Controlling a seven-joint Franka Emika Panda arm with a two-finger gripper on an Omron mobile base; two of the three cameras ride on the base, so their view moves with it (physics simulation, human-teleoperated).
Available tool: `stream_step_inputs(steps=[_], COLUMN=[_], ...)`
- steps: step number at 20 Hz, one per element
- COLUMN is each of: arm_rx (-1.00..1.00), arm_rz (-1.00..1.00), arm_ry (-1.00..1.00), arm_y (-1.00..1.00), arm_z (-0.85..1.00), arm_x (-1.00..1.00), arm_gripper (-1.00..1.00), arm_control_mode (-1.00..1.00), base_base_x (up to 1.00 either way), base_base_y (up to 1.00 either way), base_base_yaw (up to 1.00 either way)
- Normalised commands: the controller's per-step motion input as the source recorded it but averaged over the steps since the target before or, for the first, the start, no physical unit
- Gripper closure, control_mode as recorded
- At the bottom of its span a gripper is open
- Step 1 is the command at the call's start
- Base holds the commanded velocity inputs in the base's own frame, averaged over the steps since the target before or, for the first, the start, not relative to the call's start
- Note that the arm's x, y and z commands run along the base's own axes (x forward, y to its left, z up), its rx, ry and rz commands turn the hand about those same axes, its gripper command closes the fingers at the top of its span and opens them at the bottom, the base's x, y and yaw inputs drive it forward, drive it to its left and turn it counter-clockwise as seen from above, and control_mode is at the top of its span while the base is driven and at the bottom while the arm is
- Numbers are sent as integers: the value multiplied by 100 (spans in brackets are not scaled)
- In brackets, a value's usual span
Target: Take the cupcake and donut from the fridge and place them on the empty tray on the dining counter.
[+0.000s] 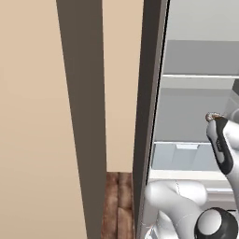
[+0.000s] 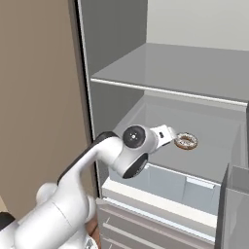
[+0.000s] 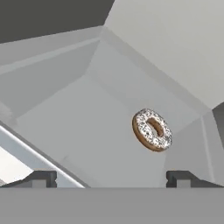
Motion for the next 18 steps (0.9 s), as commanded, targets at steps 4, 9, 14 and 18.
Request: stream_step_inputs(steps=[4, 9, 14, 18], arm_rx=[20, 11, -1, -7], arm_rz=[0, 6, 12, 15], arm_ry=[-11, -7, 0, -5], arm_y=[-18, -13, -10, -29], arm_z=[-7, -4, -2, -9], arm_x=[20, 15, 0, 0], arm_gripper=[-100, -100, -100, -100], arm_control_mode=[-100, -100, -100, -100], base_base_x=[0, 0, 0, 0], base_base_y=[0, 0, 0, 0], base_base_yaw=[0, 0, 0, 0])
